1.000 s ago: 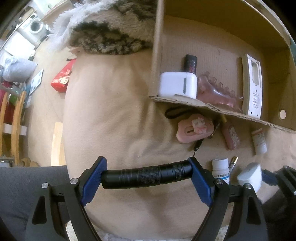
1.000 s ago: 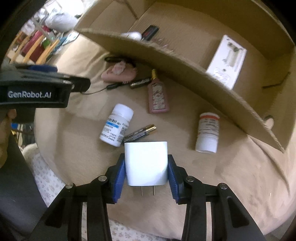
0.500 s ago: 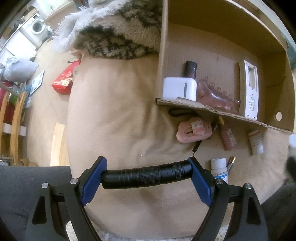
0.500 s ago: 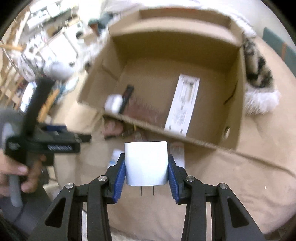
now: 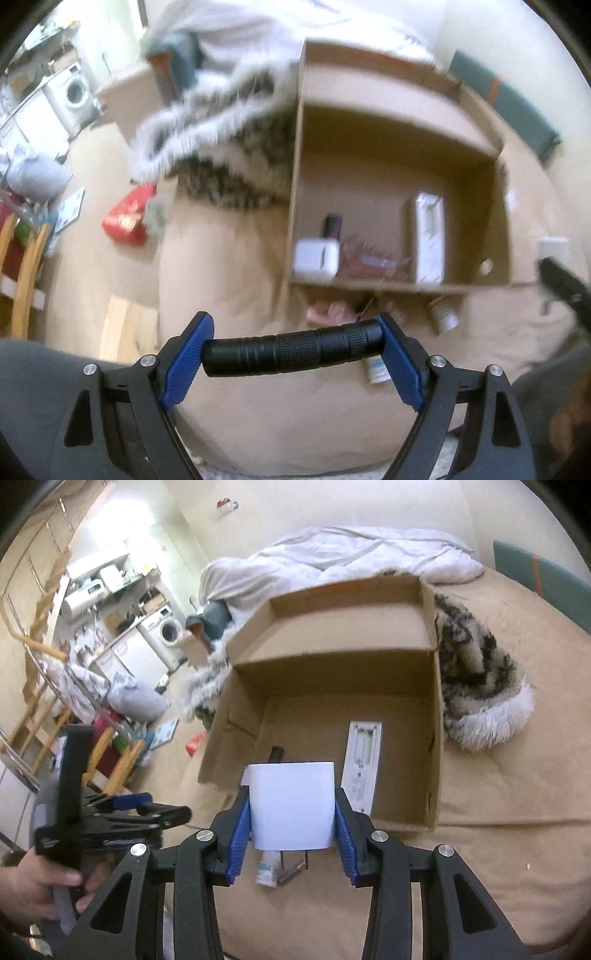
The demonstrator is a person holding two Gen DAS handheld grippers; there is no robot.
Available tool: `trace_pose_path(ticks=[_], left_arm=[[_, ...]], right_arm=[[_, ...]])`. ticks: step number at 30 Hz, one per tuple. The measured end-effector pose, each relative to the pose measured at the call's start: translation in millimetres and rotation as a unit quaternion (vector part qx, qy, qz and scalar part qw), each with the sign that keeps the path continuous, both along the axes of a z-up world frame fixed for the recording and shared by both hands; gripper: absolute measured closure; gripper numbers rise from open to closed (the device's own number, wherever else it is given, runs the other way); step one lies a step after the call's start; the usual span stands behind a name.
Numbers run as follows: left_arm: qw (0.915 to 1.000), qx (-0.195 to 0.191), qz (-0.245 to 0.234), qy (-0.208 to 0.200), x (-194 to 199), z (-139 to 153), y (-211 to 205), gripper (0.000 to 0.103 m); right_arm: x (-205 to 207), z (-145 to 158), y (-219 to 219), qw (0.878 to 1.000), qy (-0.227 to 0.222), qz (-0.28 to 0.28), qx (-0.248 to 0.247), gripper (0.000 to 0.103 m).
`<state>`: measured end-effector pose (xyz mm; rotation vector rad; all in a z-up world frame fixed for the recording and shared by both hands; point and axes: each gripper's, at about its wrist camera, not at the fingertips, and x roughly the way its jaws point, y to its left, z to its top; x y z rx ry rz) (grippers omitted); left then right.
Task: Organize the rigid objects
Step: 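Lift the flashlight and white charger and carry them over the box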
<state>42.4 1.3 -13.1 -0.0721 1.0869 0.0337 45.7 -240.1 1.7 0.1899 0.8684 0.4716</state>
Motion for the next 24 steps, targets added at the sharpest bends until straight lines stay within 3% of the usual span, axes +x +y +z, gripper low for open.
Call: trace_pose_path(ticks=[6, 12, 19, 24], left_arm=[[0.9973, 0.0, 0.004, -0.073, 7.3, 62.9, -1.9, 0.017], [0.9944, 0.01, 0.014, -0.105, 29.0, 91.7, -8.3, 0.017], [0.9921, 0.02, 0.022, -0.122, 62.4, 99.4, -18.0, 0.017], [0.9936, 0.034, 0.01, -0.107, 87.2, 77.5, -30.8, 0.017]], right_arm=[[10.1, 21.4, -5.8, 1.0, -0.015, -0.006, 0.003, 0.06], [25.8, 44.3, -3.6, 0.999, -0.038, -0.007, -0.002, 0.06], [44.7, 56.4, 0.5, 0.999, -0.052, -0.007, -0.014, 0.06], [64.0, 38.6, -2.3, 0.999, -0.029, -0.016, -0.011, 0.06]])
